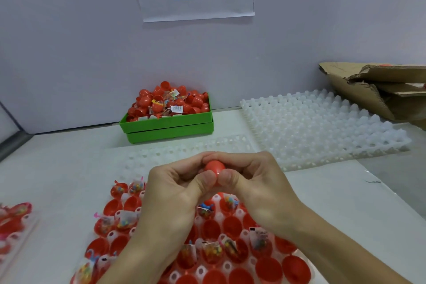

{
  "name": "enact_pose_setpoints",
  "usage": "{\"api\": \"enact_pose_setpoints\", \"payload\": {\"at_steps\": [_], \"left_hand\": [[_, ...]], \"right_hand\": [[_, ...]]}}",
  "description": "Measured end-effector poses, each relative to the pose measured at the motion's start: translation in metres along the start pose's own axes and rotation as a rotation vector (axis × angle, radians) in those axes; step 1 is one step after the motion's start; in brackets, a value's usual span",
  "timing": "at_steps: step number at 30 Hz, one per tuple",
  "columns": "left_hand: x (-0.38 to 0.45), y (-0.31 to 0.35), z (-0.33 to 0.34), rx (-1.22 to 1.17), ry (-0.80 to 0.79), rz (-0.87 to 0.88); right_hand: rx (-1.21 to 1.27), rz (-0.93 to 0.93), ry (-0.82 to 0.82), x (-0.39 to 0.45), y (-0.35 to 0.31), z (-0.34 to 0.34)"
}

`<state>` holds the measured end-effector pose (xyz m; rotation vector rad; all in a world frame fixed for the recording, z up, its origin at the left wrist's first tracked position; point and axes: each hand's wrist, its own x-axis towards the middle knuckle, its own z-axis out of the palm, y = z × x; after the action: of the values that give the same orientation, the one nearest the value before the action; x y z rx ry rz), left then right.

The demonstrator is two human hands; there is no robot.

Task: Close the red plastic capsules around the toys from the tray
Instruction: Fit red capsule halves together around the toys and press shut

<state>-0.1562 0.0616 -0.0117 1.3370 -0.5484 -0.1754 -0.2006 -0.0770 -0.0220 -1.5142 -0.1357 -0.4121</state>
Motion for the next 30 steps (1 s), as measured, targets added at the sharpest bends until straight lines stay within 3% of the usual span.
{"api": "enact_pose_setpoints", "payload": {"at_steps": [8,11,23,30], "left_hand": [[0.007,0.003,0.001,-0.234,-0.032,-0.173],[0.009,0.003,-0.002,-0.26,-0.031,-0.236],[0.006,-0.001,-0.002,-0.114,-0.052,-0.086],[0.008,0.003,-0.006,-0.206,-0.098,-0.195]], "right_hand": [[0.015,0.027,-0.124,0.002,-0.008,-0.004],[0.008,0.026,-0.093,0.002,-0.005,-0.001],[-0.125,-0.064,-0.051,-0.003,-0.007,0.002],[-0.142,-0.003,-0.043,0.0,-0.012,-0.001]]}}
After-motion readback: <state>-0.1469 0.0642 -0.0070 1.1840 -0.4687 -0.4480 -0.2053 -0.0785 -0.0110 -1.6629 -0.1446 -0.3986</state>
